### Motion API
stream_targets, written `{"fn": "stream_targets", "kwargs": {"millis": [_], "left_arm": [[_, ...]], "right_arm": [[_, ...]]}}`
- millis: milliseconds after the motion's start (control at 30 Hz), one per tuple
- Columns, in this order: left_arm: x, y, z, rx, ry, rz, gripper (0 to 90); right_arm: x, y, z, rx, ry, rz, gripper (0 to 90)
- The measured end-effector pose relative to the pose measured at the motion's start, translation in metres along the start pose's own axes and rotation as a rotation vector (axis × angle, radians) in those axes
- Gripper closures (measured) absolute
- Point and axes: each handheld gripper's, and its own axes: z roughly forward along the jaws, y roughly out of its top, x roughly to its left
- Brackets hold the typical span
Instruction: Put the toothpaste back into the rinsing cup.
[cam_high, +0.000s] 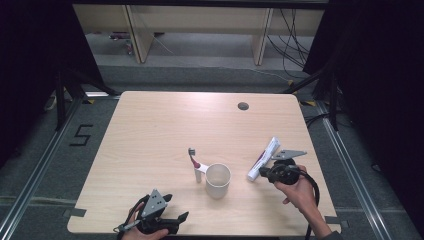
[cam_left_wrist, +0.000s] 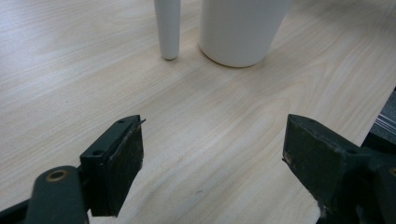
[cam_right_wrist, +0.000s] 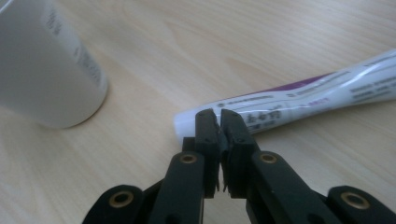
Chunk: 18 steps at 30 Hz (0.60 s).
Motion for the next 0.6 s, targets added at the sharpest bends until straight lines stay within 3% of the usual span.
{"fn": "stream_targets", "kwargs": {"millis": [33, 67, 100, 167, 200, 233, 267, 333, 400, 467, 500, 600], "left_arm": [[-0.001, 0.000, 0.000, -0.005, -0.001, -0.002, 19.9], [0.001, 0.000, -0.001, 0.010, 0.006, 0.022, 19.9], [0.000, 0.000, 0.000, -0.001, 0.003, 0.004, 19.9], [0.000, 0.000, 0.000, -0.005, 0.003, -0.003, 19.9], [0.000, 0.000, 0.000, -0.007, 0.002, -0.004, 19.9], [0.000, 0.000, 0.000, -0.005, 0.000, -0.001, 19.9], [0.000, 0.000, 0.000, -0.007, 0.000, -0.002, 19.9], [0.000, 0.001, 0.000, -0.010, 0.000, -0.002, 19.9], [-0.001, 0.000, -0.001, -0.005, 0.001, -0.001, 19.9], [-0.001, 0.001, -0.001, -0.004, 0.006, 0.000, 19.9], [0.000, 0.001, -0.001, -0.006, 0.003, -0.001, 19.9], [-0.001, 0.000, -0.001, -0.008, 0.003, -0.002, 19.9]], "right_arm": [[-0.005, 0.001, 0.000, -0.009, -0.014, -0.013, 82.5], [-0.009, 0.003, -0.001, -0.011, -0.025, 0.014, 79.8], [-0.010, 0.004, -0.001, 0.010, -0.011, 0.057, 77.1], [-0.018, 0.007, 0.001, -0.001, -0.046, 0.058, 65.5], [-0.018, 0.008, 0.002, -0.003, -0.058, 0.107, 60.4], [-0.021, 0.009, 0.005, -0.026, -0.077, 0.115, 55.2], [-0.022, 0.011, 0.003, 0.014, -0.087, 0.139, 49.7], [-0.025, 0.015, 0.007, 0.009, -0.110, 0.166, 40.1], [-0.028, 0.019, 0.009, 0.021, -0.106, 0.197, 38.1], [-0.026, 0.025, 0.012, 0.051, -0.104, 0.275, 35.6], [-0.033, 0.027, 0.014, 0.059, -0.117, 0.229, 35.2], [-0.039, 0.031, 0.021, 0.089, -0.118, 0.275, 33.8]]}}
